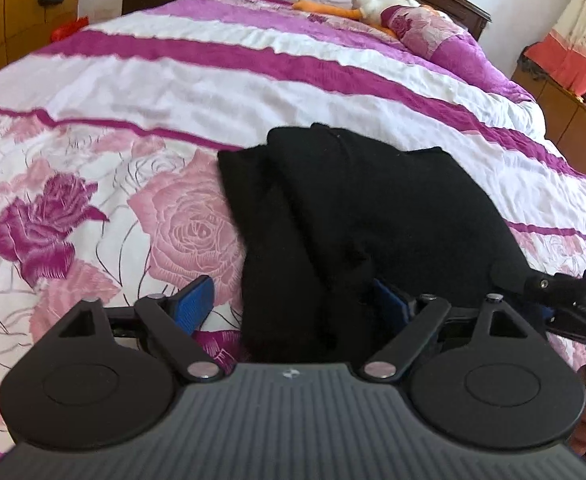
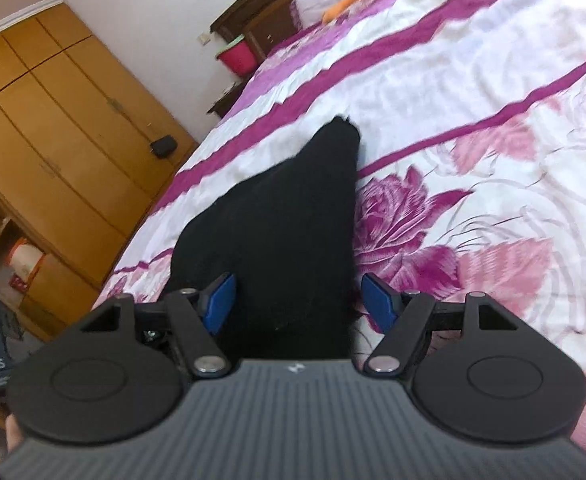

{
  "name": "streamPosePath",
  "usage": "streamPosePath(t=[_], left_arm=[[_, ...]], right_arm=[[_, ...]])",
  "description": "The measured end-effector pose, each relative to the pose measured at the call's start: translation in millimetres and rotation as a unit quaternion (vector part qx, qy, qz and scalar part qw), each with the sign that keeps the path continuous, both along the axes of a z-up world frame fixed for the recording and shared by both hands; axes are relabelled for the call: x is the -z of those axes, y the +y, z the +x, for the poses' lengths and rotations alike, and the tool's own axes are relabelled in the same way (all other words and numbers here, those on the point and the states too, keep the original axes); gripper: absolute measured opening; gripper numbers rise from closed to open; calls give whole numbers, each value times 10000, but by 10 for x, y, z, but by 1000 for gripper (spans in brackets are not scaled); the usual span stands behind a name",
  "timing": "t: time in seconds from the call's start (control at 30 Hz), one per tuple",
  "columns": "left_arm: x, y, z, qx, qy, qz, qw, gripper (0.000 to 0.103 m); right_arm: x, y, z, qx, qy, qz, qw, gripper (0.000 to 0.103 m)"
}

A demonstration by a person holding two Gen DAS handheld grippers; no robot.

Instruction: Fold small clothes

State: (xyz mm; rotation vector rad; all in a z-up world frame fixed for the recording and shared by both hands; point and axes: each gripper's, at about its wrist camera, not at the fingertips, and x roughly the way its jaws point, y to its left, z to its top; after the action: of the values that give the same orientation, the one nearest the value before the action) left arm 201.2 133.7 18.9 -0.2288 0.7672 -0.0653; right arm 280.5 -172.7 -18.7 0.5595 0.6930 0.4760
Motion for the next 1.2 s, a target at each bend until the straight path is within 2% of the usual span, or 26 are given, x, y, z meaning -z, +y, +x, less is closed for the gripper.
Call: streamPosePath(t=[0.27, 0.9, 0.93, 1.03, 1.2], left_arm=[[47, -5, 135, 45, 4, 12, 10000, 97], [152, 56, 217, 149, 9, -171, 9997, 102], [154, 55, 202, 145, -27, -178, 9997, 102], [167, 75, 162, 99, -170, -379, 9991, 101], [142, 76, 142, 235, -219, -889, 9955, 85]], right_arm=[[124, 51, 166, -361, -66, 81, 9993, 74], [172, 114, 148, -380, -240, 28, 9990, 74], [167, 134, 155, -387, -248, 61, 9989, 76], [150, 188, 164, -394, -284, 81, 9988, 72], [176, 84, 199, -339, -135, 489, 9981, 61]])
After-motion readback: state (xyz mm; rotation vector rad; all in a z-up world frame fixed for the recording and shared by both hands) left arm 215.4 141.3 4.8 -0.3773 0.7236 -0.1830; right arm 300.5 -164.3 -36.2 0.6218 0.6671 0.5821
